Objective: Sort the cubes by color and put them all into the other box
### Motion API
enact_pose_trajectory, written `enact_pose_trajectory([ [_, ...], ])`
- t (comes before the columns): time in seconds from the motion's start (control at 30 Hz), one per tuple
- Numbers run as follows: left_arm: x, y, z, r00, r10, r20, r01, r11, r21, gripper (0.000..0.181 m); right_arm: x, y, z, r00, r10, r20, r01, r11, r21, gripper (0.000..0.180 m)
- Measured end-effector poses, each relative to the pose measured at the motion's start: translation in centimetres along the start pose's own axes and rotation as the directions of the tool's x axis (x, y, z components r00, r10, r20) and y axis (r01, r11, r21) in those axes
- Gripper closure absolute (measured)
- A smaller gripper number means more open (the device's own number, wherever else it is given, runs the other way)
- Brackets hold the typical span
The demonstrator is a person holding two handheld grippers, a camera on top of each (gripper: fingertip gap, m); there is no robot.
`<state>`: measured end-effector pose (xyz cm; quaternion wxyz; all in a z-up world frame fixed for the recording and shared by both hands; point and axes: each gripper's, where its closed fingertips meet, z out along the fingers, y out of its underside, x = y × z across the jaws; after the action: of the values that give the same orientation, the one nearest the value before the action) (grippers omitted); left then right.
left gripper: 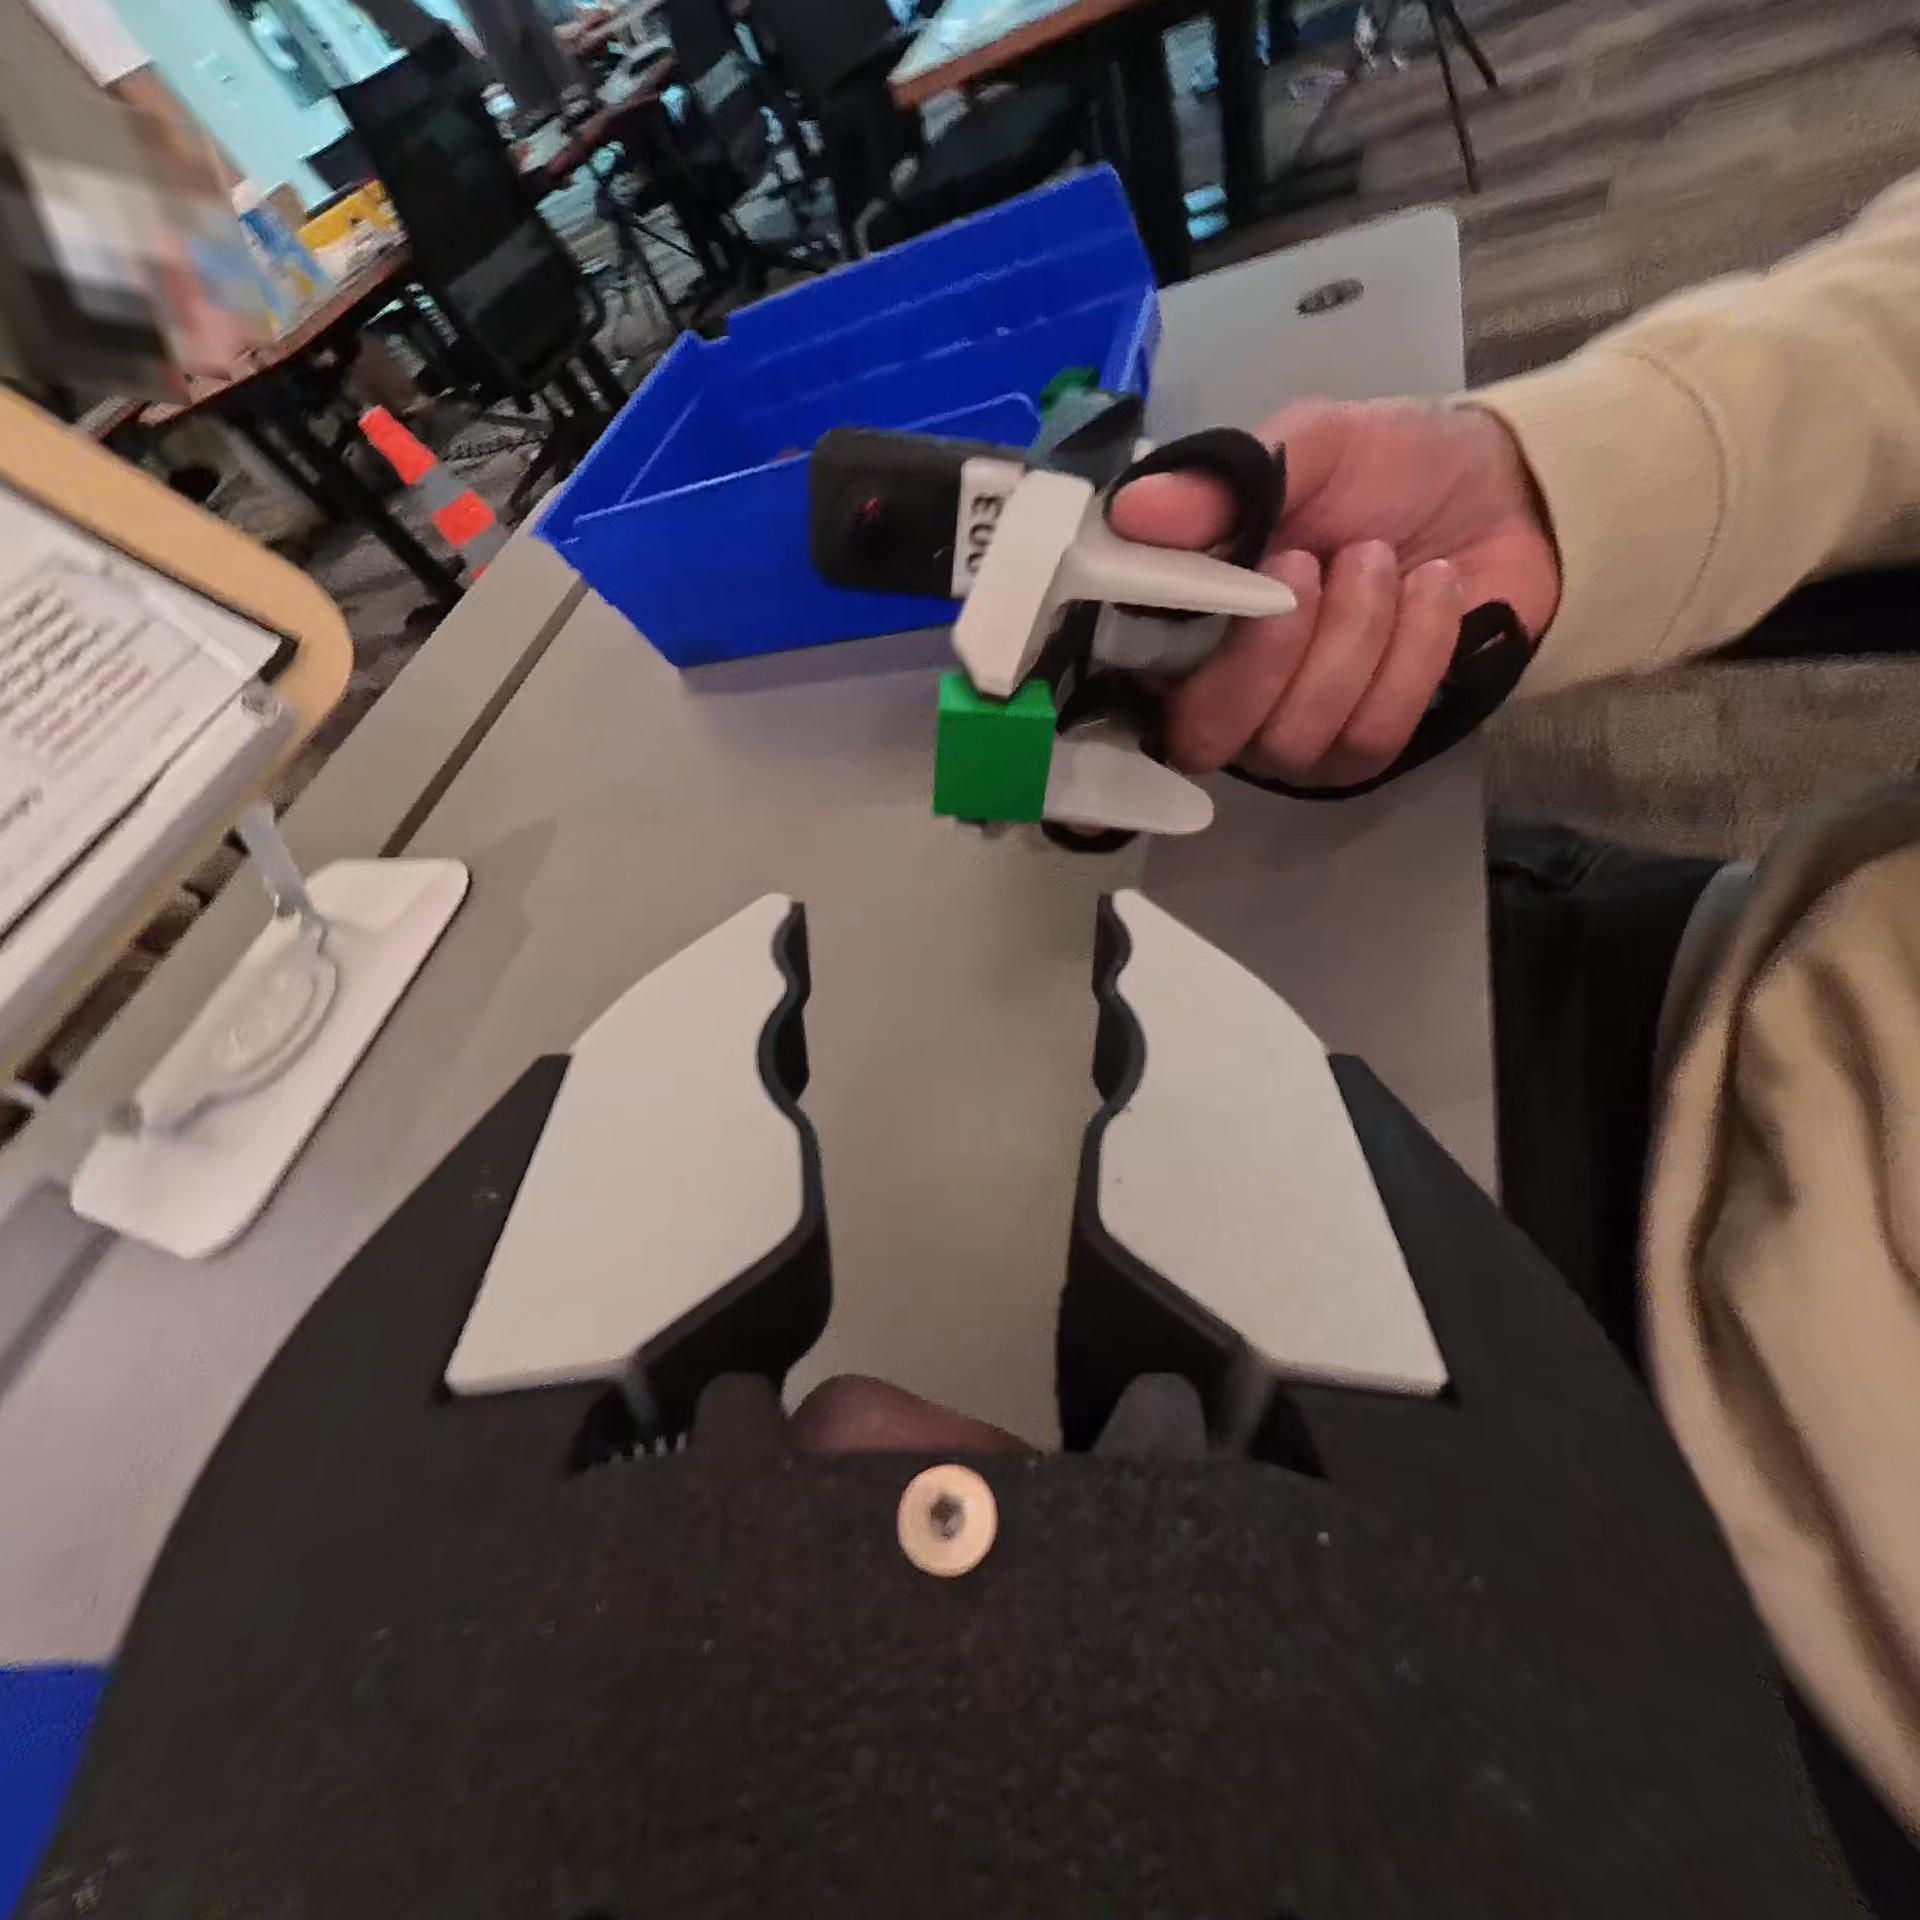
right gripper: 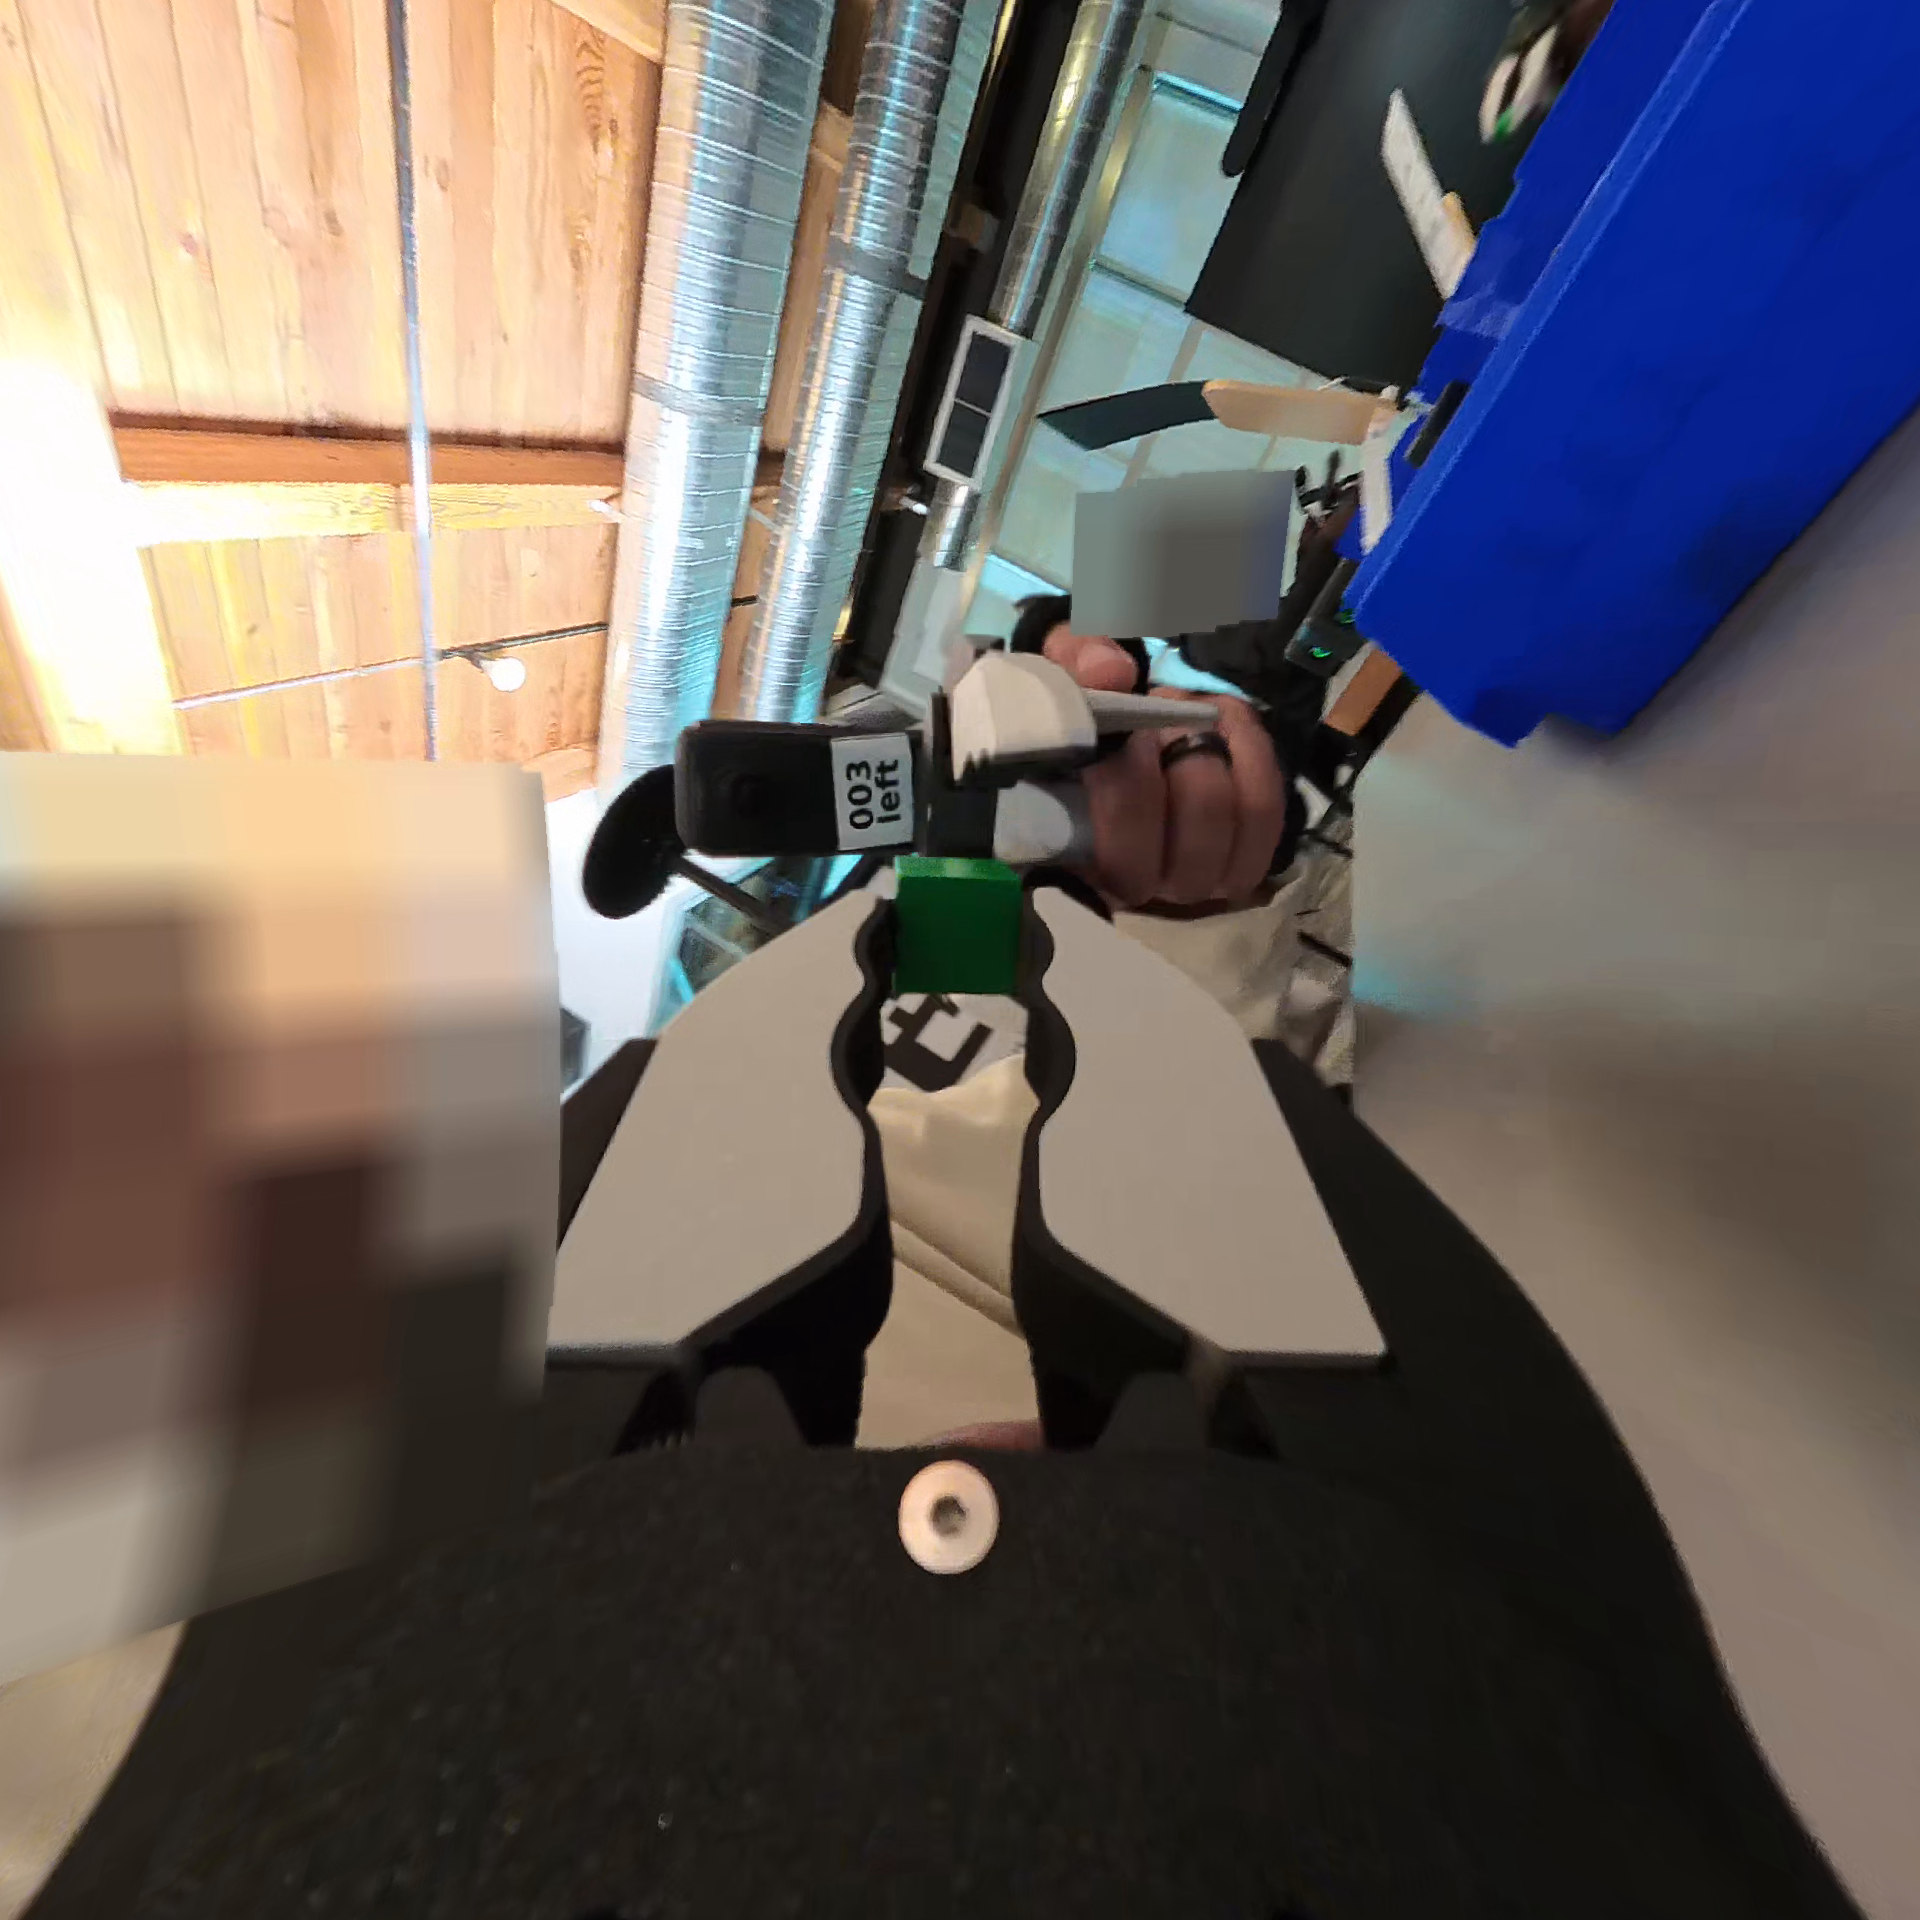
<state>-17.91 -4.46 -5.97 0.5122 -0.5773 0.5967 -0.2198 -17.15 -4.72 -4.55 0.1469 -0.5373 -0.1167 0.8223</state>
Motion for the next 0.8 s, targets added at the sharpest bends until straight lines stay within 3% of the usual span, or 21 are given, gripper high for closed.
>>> enact_pose_trajectory([
  [0.1, -0.5, 1.6, -2.1, 0.969, -0.211, 0.130, 0.207, 0.977, 0.045, 0.128, 0.6, 0.5, -1.2, 0.977, -0.142, -0.161, 0.141, 0.990, -0.020, 0.157],
  [0.17, -1.7, 4.2, -3.5, 0.884, -0.368, 0.289, 0.366, 0.928, 0.063, 0.131, 0.7, 0.6, -2.2, 0.917, -0.270, -0.294, 0.264, 0.963, -0.061, 0.157],
  [0.23, -2.5, 7.6, -5.0, 0.778, -0.447, 0.442, 0.479, 0.877, 0.043, 0.137, 0.3, 0.1, -4.0, 0.805, -0.398, -0.440, 0.377, 0.916, -0.139, 0.158],
  [0.3, -3.1, 10.5, -6.6, 0.717, -0.418, 0.558, 0.527, 0.849, -0.043, 0.136, -1.2, -2.2, -7.3, 0.605, -0.526, -0.597, 0.501, 0.835, -0.228, 0.157],
  [0.4, -3.5, 11.6, -7.8, 0.694, -0.406, 0.595, 0.532, 0.846, -0.044, 0.137, -5.1, -8.1, -16.4, 0.127, -0.538, -0.833, 0.591, 0.715, -0.372, 0.157],
  [0.47, -3.1, 11.6, -7.7, 0.700, -0.425, 0.573, 0.541, 0.840, -0.038, 0.137, -6.8, -11.3, -23.6, -0.162, -0.483, -0.860, 0.488, 0.718, -0.495, 0.157],
  [0.5, -2.9, 11.5, -7.5, 0.704, -0.436, 0.560, 0.546, 0.837, -0.034, 0.137, -6.3, -12.0, -26.9, -0.223, -0.472, -0.853, 0.368, 0.769, -0.522, 0.157],
  [0.53, -2.7, 11.4, -7.3, 0.707, -0.446, 0.549, 0.548, 0.836, -0.026, 0.137, -5.2, -12.1, -29.8, -0.245, -0.465, -0.851, 0.228, 0.825, -0.517, 0.157],
  [0.6, -2.3, 11.1, -6.6, 0.726, -0.449, 0.521, 0.543, 0.839, -0.032, 0.137, -2.7, -12.1, -33.9, -0.248, -0.509, -0.824, -0.009, 0.852, -0.523, 0.157],
  [0.8, -0.9, 10.6, -5.3, 0.779, -0.400, 0.482, 0.499, 0.862, -0.091, 0.137, 0.8, -10.9, -41.0, -0.297, -0.587, -0.753, -0.470, 0.776, -0.420, 0.157],
])
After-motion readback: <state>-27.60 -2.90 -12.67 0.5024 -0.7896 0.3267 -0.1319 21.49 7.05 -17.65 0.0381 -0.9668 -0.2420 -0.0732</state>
